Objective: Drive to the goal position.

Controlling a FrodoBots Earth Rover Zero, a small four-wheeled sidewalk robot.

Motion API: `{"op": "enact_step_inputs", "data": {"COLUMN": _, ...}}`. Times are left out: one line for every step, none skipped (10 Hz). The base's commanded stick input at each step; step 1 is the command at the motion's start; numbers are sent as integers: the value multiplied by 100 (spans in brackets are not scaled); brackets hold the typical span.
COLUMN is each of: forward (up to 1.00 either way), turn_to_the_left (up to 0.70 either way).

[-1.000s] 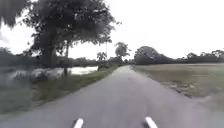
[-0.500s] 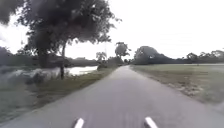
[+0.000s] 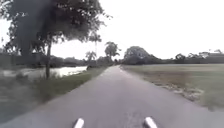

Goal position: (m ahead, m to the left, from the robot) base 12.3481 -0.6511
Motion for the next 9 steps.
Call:
{"op": "enact_step_inputs", "data": {"forward": 85, "turn_to_the_left": 0}}
{"op": "enact_step_inputs", "data": {"forward": 85, "turn_to_the_left": 0}}
{"op": "enact_step_inputs", "data": {"forward": 85, "turn_to_the_left": 0}}
{"op": "enact_step_inputs", "data": {"forward": 85, "turn_to_the_left": 0}}
{"op": "enact_step_inputs", "data": {"forward": 85, "turn_to_the_left": 0}}
{"op": "enact_step_inputs", "data": {"forward": 85, "turn_to_the_left": 0}}
{"op": "enact_step_inputs", "data": {"forward": 85, "turn_to_the_left": 0}}
{"op": "enact_step_inputs", "data": {"forward": 85, "turn_to_the_left": 0}}
{"op": "enact_step_inputs", "data": {"forward": 85, "turn_to_the_left": 0}}
